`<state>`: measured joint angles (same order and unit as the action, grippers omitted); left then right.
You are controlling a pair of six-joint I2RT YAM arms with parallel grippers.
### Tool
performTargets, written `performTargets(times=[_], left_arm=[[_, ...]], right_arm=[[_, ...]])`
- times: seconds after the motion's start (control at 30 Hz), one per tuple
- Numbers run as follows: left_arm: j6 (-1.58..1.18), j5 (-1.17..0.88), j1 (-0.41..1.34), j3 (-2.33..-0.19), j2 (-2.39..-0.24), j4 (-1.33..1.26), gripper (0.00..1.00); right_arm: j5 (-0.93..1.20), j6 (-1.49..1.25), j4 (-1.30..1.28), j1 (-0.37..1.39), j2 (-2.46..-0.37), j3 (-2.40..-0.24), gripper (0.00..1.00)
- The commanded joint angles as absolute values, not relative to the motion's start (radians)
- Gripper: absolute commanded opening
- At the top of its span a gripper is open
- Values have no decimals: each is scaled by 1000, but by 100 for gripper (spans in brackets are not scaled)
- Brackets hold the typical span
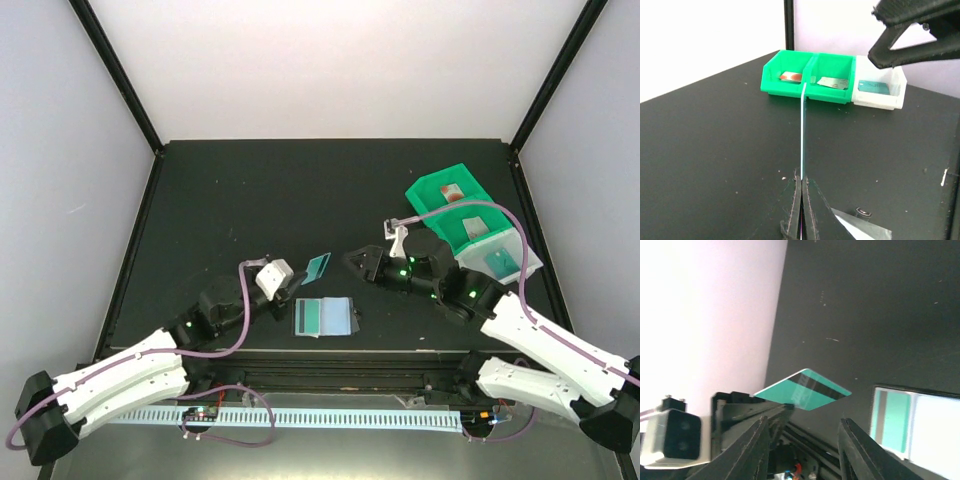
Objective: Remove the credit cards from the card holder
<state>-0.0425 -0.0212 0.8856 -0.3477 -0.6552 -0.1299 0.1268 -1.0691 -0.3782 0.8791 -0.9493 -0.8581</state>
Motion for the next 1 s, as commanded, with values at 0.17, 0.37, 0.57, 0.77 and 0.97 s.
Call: performTargets(times=[0.17,0.37,0.57,0.77,0.97], left_arm=[[197,56,951,-386,-676,-240,1],[283,18,958,-353,-696,-309,2],[370,27,971,-339,-730,-335,2],[441,69,978,-380,-778,-317,2],[475,120,989,-379,-816,-369,2]], right_arm=[[162,-1288,-373,874,-931,-874,41],[195,-1362,-314,874,-950,-857,41],[221,-1413,-248,874,-977,-835,41],[209,-1373,-262,874,-1032,-903,40],[255,-1400,-296,874,-1056,-878,39]])
